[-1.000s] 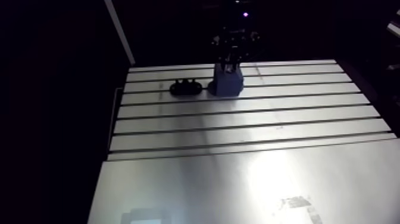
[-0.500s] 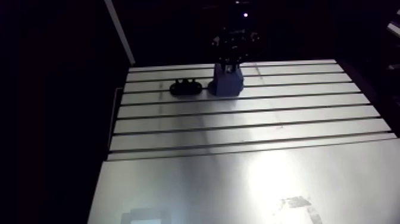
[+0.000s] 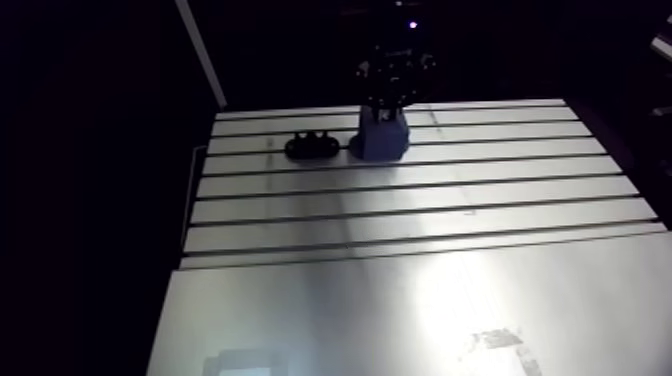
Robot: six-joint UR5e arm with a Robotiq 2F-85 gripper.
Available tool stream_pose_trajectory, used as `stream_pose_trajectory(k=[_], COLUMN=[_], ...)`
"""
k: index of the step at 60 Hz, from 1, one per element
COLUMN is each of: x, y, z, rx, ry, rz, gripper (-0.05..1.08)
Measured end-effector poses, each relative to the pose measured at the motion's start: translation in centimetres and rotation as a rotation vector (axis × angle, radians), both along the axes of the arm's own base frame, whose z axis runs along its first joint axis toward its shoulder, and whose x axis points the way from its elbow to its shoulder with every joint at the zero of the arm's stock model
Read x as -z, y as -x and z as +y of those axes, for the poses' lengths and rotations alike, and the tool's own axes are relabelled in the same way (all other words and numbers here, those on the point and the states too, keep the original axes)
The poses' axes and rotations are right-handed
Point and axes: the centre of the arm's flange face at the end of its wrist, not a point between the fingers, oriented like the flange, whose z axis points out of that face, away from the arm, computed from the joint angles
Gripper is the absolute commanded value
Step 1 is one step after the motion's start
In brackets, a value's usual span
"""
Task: Pick up the M10 bolt and insert it into the hex recess until seated.
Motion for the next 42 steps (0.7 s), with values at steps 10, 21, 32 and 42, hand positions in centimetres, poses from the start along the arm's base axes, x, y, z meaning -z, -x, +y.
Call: stream_pose_trajectory(k=[10,21,32,42], x=[0.01,0.01,0.05,0.09], y=[0.01,0.02,0.01,0.01], z=[-0.01,0.00,0.00,-0.02], rx=[-0.001,-0.001,-0.001,-0.002], ry=[0.000,0.000,0.000,0.000], rz=[0.000,0.000,-0.001,-0.002], gripper=[0.64,0.66,0.66,0.66])
